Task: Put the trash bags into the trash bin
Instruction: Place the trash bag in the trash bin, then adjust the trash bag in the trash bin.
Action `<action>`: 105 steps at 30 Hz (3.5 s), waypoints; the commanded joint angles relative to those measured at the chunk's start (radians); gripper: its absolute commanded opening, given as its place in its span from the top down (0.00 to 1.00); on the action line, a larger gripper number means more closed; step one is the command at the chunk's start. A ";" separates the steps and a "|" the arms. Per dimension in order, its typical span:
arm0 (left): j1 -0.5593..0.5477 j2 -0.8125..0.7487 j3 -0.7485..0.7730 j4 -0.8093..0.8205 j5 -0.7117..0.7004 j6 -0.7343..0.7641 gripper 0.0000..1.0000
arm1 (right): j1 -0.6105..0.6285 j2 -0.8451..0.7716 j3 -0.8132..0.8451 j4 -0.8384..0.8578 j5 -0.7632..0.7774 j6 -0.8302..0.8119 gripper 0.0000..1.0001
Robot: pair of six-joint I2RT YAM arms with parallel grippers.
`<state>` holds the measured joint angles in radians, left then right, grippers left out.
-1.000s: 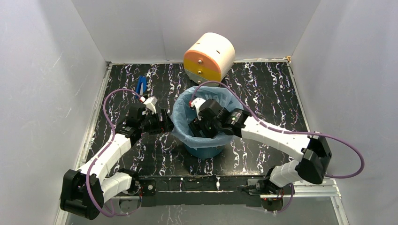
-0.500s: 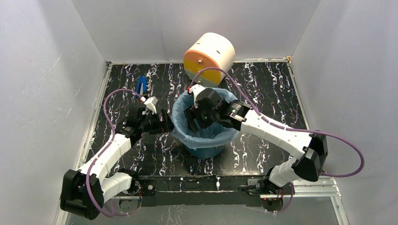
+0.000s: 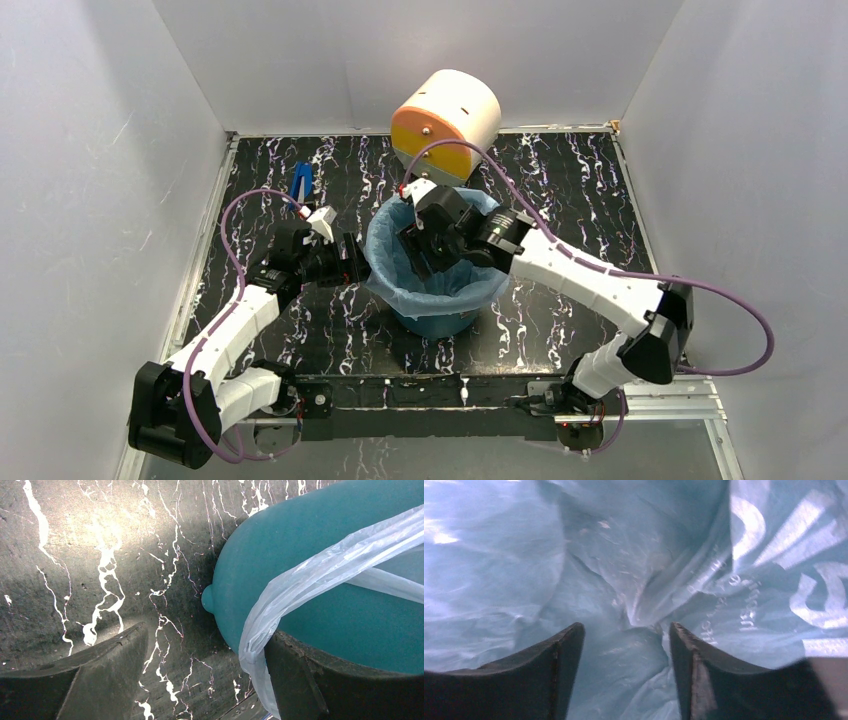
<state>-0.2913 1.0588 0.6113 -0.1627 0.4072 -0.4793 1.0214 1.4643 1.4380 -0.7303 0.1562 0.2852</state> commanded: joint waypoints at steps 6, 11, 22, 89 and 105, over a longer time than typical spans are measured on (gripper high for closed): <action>-0.003 -0.006 0.038 0.031 0.002 0.009 0.19 | 0.023 -0.009 0.089 0.026 0.047 -0.030 0.29; -0.003 0.003 0.082 -0.056 -0.039 0.079 0.18 | 0.023 0.059 0.036 -0.009 0.089 0.008 0.31; -0.003 -0.034 0.046 -0.055 -0.030 0.059 0.18 | 0.023 0.155 -0.073 -0.029 0.042 -0.008 0.32; -0.001 -0.244 0.227 -0.316 -0.633 -0.026 0.07 | -0.080 -0.416 -0.172 0.183 0.840 -0.007 0.11; 0.000 -0.137 0.525 -0.372 -0.311 0.153 0.07 | -0.896 -0.570 -0.673 0.362 -0.412 0.484 0.10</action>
<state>-0.2909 0.9169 1.0176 -0.5392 -0.0521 -0.3931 0.1699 0.9756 0.9218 -0.4931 0.1291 0.5819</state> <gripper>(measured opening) 0.925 0.904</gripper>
